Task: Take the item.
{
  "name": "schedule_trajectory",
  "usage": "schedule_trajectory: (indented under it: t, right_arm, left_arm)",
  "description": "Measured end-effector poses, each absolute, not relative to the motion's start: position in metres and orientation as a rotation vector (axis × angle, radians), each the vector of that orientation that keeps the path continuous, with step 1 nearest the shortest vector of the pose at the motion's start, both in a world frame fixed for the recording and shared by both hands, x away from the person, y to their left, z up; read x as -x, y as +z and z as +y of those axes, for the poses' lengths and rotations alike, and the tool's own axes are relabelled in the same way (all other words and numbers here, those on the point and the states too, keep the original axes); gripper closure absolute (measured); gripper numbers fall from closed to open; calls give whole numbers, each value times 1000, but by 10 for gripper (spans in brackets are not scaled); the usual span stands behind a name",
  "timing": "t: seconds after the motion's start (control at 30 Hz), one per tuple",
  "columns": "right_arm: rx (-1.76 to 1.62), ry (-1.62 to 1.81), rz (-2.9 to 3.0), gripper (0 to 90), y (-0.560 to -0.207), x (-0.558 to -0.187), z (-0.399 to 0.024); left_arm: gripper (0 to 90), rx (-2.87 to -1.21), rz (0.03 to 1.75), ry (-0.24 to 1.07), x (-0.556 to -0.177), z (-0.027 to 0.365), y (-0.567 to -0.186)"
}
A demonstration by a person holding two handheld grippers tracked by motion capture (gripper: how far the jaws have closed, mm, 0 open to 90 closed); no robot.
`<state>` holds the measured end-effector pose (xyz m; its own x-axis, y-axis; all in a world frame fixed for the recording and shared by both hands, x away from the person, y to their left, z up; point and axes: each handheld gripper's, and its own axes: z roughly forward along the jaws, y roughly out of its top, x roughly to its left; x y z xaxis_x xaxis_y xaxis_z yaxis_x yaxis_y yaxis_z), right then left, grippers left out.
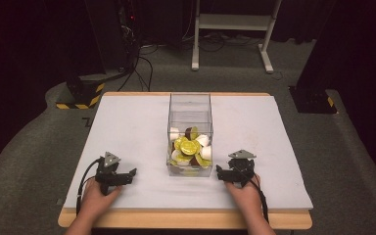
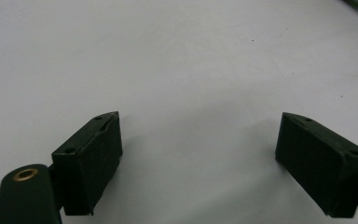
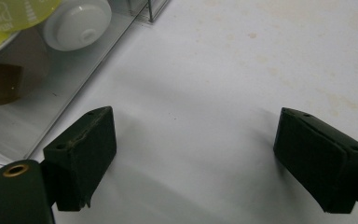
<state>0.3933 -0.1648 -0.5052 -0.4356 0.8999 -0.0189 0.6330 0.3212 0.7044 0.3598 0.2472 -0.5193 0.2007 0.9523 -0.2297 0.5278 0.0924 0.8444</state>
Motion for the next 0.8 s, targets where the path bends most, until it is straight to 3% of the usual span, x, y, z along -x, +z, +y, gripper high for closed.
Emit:
schedule_trajectory:
  t: [0.8]
  right_arm:
    - [-1342, 883, 2184, 143, -503, -393, -165]
  left_arm:
    - [145, -1542, 1457, 581, -360, 246, -519]
